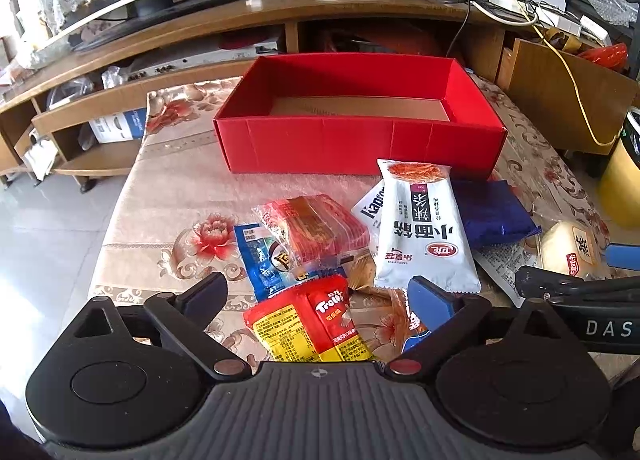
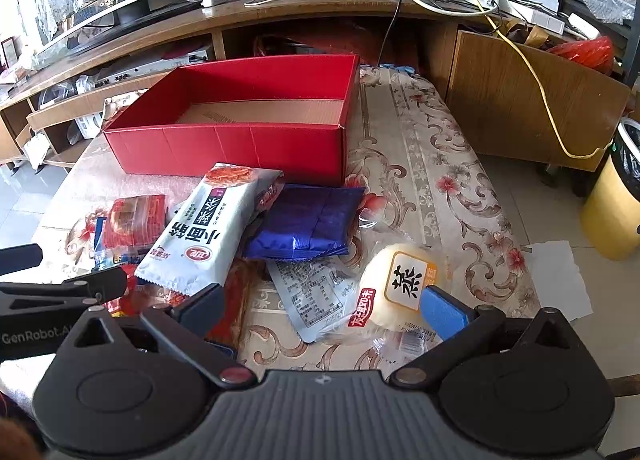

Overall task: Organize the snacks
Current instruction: 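Move the left tool to the white noodle packet while the right tool approaches the blue packet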

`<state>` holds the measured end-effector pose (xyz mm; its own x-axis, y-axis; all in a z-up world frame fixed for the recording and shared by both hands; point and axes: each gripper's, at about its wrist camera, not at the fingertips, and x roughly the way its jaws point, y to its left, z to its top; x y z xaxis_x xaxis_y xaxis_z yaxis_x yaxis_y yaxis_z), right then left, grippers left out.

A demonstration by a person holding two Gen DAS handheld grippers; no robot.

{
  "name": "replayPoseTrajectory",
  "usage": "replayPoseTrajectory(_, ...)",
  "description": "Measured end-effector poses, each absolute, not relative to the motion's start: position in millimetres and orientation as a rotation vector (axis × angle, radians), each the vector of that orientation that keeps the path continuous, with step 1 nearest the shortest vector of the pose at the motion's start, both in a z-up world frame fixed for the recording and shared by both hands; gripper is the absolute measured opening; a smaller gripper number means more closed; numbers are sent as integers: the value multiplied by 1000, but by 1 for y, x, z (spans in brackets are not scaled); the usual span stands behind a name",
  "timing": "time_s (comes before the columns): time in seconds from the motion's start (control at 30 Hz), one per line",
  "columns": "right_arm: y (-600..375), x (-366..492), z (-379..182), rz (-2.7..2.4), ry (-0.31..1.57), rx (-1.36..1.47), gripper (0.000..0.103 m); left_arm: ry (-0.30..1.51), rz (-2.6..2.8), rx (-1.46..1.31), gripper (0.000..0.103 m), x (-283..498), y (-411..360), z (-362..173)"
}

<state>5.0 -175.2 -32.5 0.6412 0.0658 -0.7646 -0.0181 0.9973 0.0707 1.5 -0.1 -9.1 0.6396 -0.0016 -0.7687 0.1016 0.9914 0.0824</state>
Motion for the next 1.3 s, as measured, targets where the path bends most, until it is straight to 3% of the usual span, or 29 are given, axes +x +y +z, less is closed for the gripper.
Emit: replayPoseTrajectory(1.3, -168, 7, -37, 57, 902, 51, 101, 904, -66, 112, 93, 2, 4, -14)
